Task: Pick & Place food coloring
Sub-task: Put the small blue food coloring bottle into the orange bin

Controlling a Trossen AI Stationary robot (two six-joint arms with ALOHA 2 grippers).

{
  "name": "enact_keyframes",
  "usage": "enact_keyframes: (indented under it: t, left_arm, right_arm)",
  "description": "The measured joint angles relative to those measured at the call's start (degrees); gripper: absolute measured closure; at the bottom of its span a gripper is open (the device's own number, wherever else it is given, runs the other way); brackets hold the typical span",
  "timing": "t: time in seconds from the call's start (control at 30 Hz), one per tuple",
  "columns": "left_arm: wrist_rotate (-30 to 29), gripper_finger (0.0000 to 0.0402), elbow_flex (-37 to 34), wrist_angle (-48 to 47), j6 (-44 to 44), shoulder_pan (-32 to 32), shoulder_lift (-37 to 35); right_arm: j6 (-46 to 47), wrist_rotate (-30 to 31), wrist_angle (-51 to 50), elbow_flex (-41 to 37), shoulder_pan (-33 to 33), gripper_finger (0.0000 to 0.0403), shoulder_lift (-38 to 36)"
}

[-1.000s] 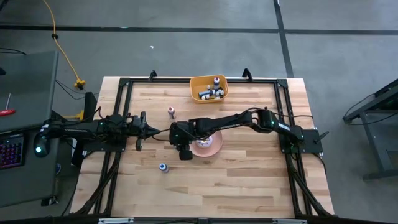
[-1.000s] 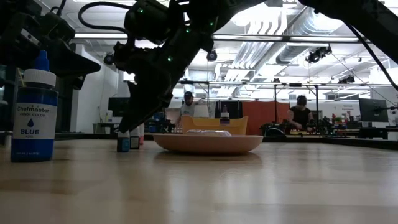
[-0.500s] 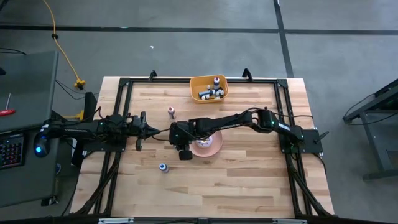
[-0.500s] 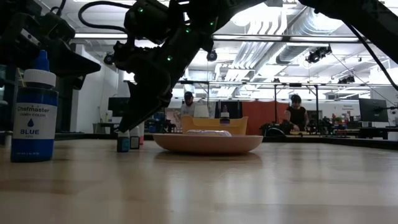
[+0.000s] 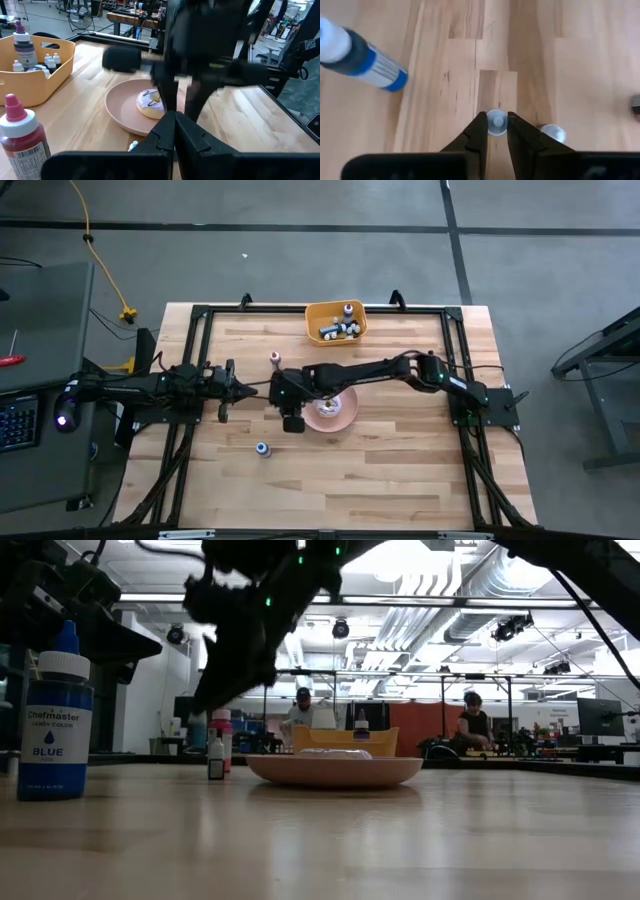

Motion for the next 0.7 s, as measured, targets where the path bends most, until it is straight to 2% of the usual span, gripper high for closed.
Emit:
enact_keyframes:
  t: [0.4, 0.6, 0.7]
  left_arm:
    - [-0.1, 0.0401, 0.0, 0.0, 0.0, 0.0, 0.0]
    - [0.0, 0.0401, 0.0, 0.0, 0.0, 0.0, 0.0]
    - [-0.1, 0.0401, 0.0, 0.0, 0.0, 0.0, 0.0]
  right_arm:
    - [0.0, 0.3, -20.7, 18.2, -2.1, 0.0354, -1.5]
    - [1.4, 0.4, -21.6, 15.9, -3.8, 0.0355, -5.8]
    - [1.1, 3.0, -24.5, 15.9, -5.4, 0.0354, -7.3]
